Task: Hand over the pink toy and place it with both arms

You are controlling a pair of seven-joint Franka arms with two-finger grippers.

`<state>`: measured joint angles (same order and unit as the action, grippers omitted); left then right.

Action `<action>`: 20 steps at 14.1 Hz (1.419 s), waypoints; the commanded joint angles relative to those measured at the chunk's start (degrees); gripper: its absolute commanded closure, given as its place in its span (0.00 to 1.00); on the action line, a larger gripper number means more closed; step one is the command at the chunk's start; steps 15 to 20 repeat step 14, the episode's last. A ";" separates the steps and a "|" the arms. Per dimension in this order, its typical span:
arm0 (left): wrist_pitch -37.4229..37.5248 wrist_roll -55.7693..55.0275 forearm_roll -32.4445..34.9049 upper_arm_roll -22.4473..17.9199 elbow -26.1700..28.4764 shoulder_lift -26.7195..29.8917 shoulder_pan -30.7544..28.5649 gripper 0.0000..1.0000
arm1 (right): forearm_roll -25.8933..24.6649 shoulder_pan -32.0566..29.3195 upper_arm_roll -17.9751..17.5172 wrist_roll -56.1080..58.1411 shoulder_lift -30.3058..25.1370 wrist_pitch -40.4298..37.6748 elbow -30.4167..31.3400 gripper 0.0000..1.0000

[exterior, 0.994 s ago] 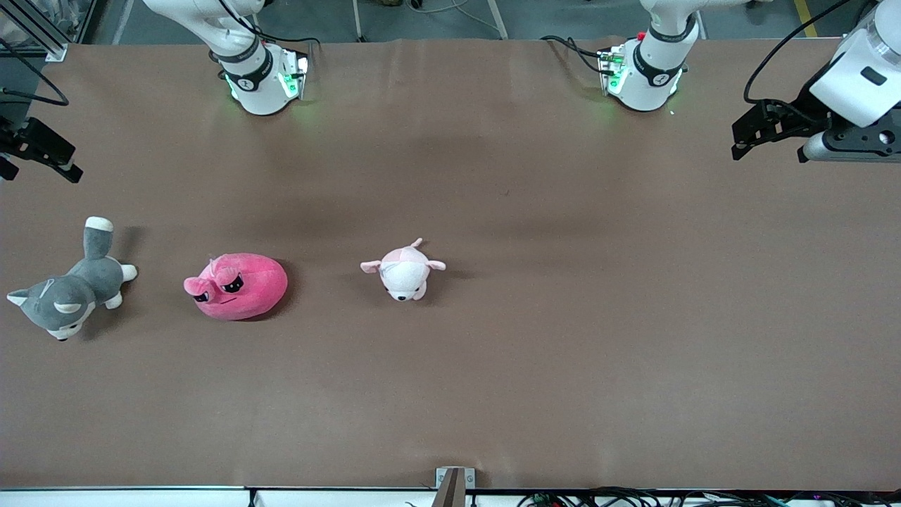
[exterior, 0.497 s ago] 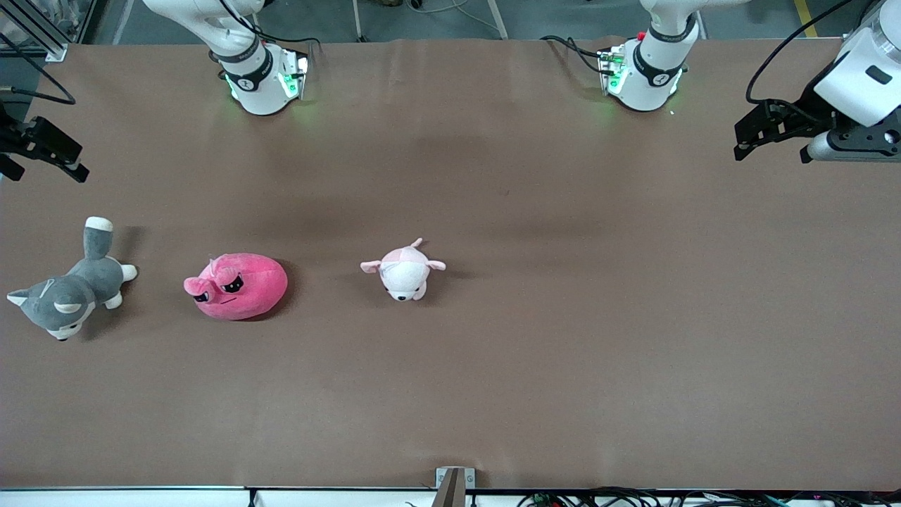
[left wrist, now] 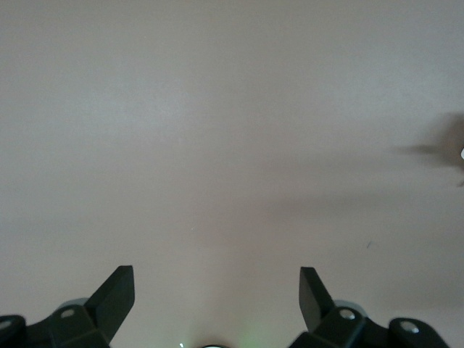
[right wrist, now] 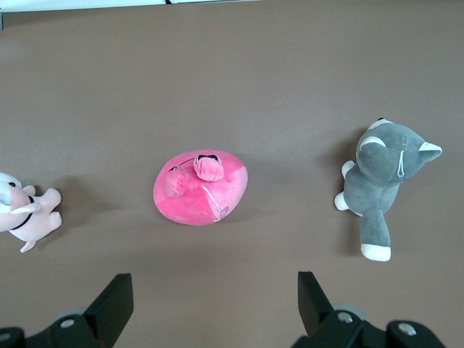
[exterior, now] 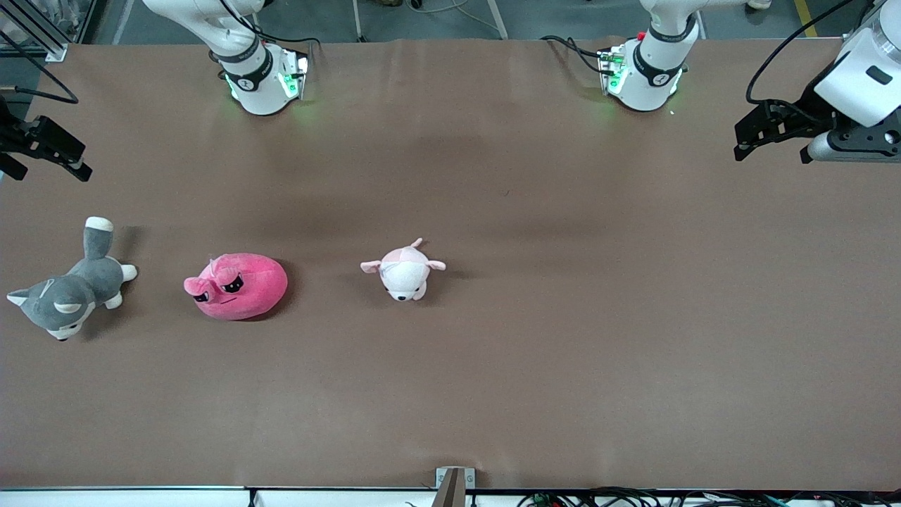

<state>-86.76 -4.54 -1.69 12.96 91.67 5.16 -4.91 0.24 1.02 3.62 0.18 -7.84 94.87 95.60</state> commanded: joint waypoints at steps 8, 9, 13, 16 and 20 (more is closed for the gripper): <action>0.81 -0.03 1.51 0.40 -1.32 -0.41 -0.45 0.00 | -1.11 0.47 0.34 -0.44 -0.77 -0.30 -0.85 0.00; 0.81 0.14 1.51 0.40 -1.32 -0.41 -0.54 0.00 | -1.11 0.47 0.34 -0.61 -0.77 -0.39 -0.85 0.00; 0.81 0.14 1.51 0.40 -1.41 -0.41 -0.54 0.00 | -1.11 0.47 0.34 -0.44 -0.77 -0.30 -0.94 0.00; 0.81 0.06 1.51 0.40 -1.50 -0.41 -0.54 0.00 | -1.11 0.47 0.34 -0.44 -0.77 -0.39 -0.94 0.00; 0.81 0.06 1.51 0.40 -1.50 -0.41 -0.54 0.00 | -1.11 0.47 0.34 -0.44 -0.77 -0.39 -0.94 0.00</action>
